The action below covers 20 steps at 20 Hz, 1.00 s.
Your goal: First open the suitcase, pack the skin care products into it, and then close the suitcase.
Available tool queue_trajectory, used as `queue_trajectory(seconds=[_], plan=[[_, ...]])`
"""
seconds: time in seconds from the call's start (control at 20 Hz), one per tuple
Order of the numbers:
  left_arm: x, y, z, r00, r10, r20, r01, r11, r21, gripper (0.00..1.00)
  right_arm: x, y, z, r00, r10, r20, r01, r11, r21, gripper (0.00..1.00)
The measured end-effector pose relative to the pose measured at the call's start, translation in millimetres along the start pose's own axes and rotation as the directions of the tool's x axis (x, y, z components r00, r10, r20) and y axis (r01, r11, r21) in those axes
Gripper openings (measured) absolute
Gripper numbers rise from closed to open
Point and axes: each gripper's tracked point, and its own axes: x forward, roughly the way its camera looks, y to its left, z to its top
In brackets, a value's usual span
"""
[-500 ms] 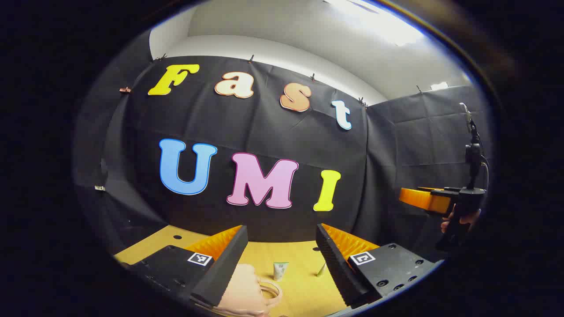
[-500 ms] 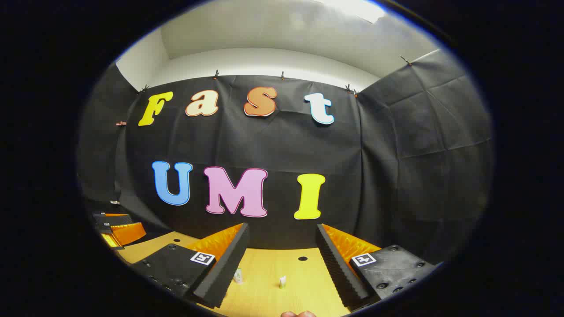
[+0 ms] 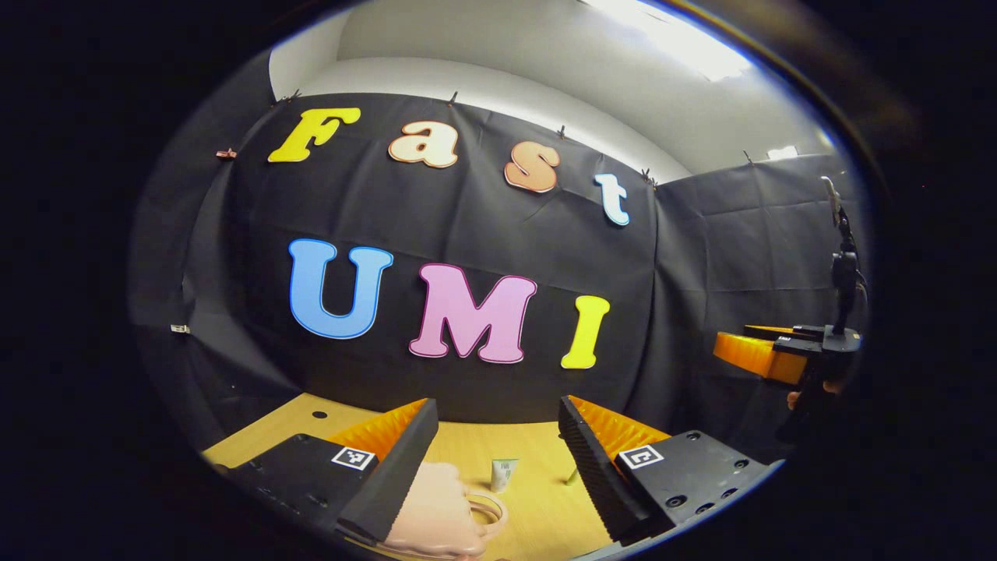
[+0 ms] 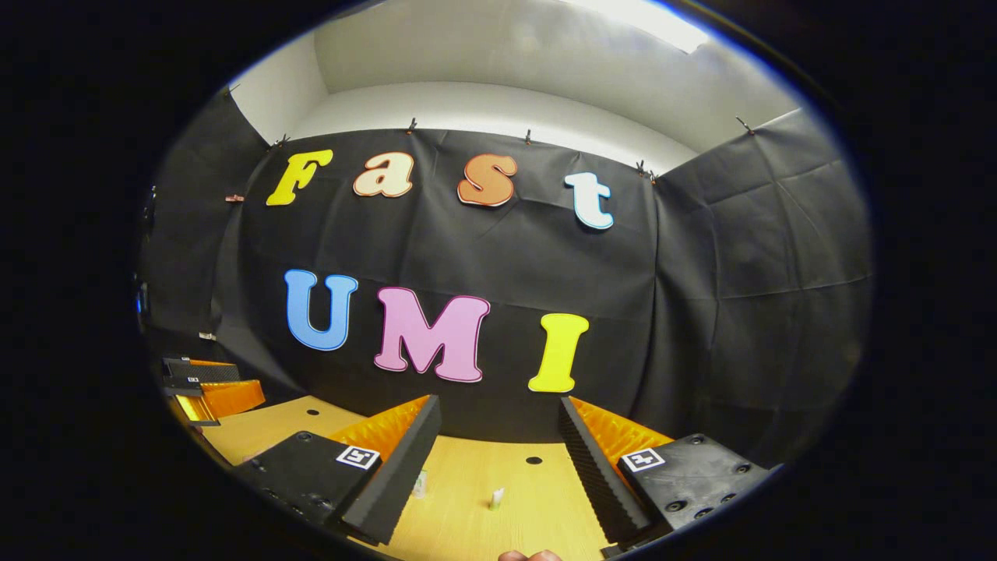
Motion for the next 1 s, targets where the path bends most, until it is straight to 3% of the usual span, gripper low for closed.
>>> queue_trajectory(seconds=[0.3, 0.5, 0.65, 0.85, 1.0], plan=[[-1, -2, 5, 1.0, -0.006, -0.001, 0.006, 1.0, 0.007, 0.98, 1, 0, -4, 0.999, -0.033, -0.004, 0.033, 0.999, -0.012, 0.96], [7, -18, -26, 0.993, -0.075, -0.09, 0.074, 0.997, -0.016, 0.98, 0, 0, -8, 0.999, -0.031, -0.016, 0.031, 1.0, -0.006, 0.96], [15, -30, -68, 0.96, -0.143, -0.239, 0.141, 0.99, -0.023, 0.98, -3, 1, -12, 1.0, -0.024, -0.014, 0.024, 1.0, -0.014, 0.96], [33, -37, -112, 0.922, -0.149, -0.357, 0.15, 0.988, -0.026, 0.98, 2, -4, -18, 1.0, 0.004, -0.009, -0.004, 1.0, -0.019, 0.96], [52, -51, -147, 0.875, -0.158, -0.457, 0.145, 0.987, -0.063, 0.98, 14, -14, -33, 0.999, 0.032, -0.026, -0.032, 0.999, -0.001, 0.96]])
